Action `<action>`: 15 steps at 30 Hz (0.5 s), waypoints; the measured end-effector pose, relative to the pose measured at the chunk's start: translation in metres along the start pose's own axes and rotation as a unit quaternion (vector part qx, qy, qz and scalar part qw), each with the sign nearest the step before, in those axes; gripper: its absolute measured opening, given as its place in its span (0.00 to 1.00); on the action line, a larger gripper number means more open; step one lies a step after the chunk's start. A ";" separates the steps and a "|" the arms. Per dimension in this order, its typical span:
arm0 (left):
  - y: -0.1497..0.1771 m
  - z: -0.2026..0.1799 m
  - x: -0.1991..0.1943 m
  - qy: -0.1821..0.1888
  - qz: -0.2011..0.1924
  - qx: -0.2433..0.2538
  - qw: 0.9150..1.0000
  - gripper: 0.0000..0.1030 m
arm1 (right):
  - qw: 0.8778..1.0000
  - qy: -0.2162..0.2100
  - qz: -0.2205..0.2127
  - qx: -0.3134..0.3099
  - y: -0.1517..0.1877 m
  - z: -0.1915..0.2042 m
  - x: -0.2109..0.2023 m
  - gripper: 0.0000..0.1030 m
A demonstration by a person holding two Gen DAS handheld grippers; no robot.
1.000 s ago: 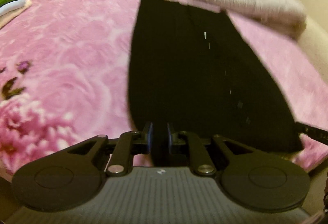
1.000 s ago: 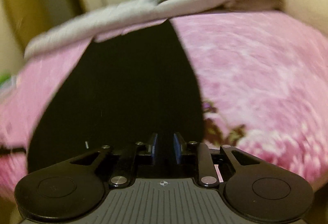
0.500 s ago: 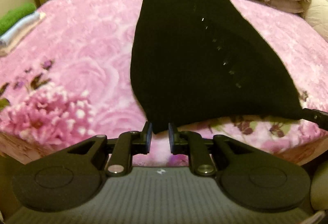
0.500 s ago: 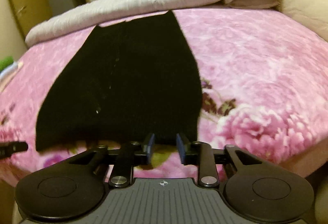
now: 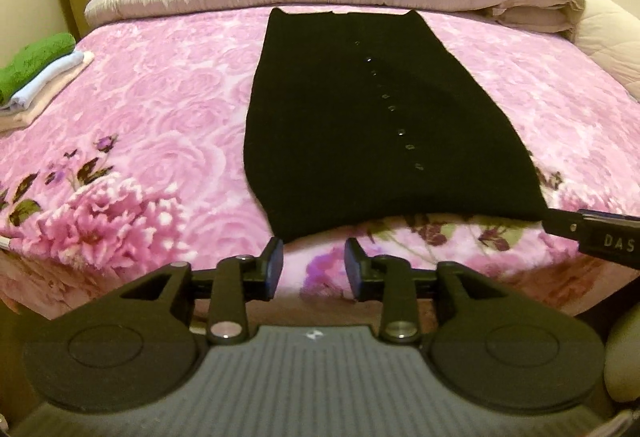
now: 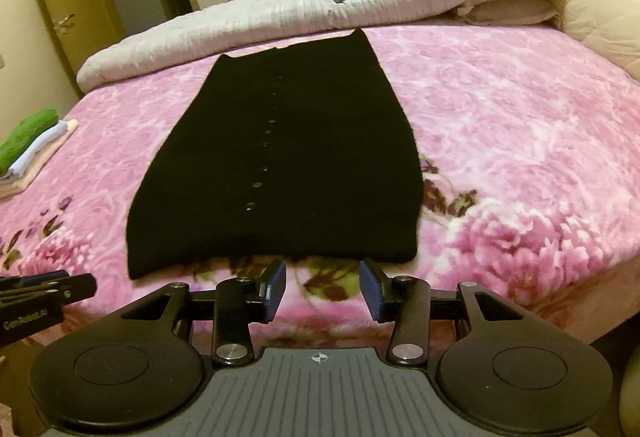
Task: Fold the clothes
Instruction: 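Move both grippers back from the laid-out black garment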
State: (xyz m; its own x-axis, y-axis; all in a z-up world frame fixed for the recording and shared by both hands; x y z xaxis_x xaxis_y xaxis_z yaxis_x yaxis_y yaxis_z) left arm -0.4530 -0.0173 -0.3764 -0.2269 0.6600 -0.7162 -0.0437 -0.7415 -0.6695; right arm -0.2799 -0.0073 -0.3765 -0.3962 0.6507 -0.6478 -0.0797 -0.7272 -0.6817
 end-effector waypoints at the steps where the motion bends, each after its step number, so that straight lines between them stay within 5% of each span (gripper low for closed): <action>1: 0.000 -0.001 -0.004 0.000 -0.004 0.000 1.000 0.30 | 1.000 0.000 -0.002 -0.002 0.000 0.002 -0.002 0.44; 15: 0.002 -0.001 -0.039 0.016 -0.039 -0.005 0.999 0.33 | 0.999 0.000 -0.019 -0.032 0.003 0.023 -0.028 0.45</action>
State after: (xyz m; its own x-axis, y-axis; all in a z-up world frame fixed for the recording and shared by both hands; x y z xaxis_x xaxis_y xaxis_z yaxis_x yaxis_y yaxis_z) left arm -0.4434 -0.0446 -0.3498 -0.1920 0.7192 -0.6677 -0.0498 -0.6866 -0.7253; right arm -0.2903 -0.0326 -0.3522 -0.3939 0.6777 -0.6209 -0.0368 -0.6866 -0.7261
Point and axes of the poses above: each gripper's, at about its wrist camera, not at the fingertips, and x roughly the way its jaws point, z to its left, y to its underside, the point moved 8 cm from there along x, roughly the way its jaws point, and after that the axes turned 13 degrees about -y, right-handed, at the moved point
